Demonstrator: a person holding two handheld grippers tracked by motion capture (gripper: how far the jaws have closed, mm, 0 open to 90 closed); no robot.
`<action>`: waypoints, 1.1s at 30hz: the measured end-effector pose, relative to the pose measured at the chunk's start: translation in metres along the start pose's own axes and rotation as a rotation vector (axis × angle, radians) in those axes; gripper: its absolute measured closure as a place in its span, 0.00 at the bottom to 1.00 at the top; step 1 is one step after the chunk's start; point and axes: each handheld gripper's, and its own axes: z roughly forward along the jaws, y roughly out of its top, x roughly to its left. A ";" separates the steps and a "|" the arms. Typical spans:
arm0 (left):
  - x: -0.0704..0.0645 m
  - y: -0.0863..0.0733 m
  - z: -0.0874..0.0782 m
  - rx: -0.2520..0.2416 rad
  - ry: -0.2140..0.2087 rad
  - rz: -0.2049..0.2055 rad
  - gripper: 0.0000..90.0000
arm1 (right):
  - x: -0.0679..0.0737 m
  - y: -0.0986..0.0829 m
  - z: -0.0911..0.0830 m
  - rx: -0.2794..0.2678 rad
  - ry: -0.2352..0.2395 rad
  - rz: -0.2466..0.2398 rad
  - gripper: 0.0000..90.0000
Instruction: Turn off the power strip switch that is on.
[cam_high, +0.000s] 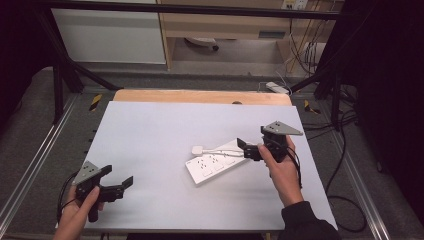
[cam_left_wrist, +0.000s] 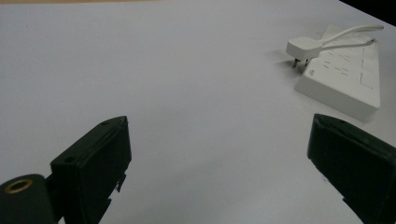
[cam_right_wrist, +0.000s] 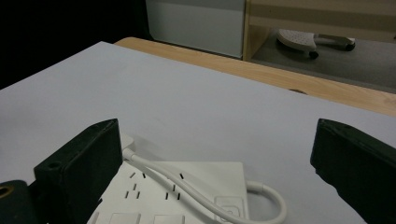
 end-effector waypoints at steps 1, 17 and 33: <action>0.000 0.000 0.000 0.000 -0.001 0.000 0.07 | -0.001 0.000 -0.002 -0.001 -0.003 0.002 0.03; 0.000 0.000 0.000 0.000 0.000 -0.001 0.07 | -0.020 -0.005 -0.031 -0.036 -0.039 0.026 0.02; 0.000 0.000 -0.001 -0.002 0.000 0.000 0.07 | -0.033 -0.014 -0.057 -0.071 -0.069 0.046 0.02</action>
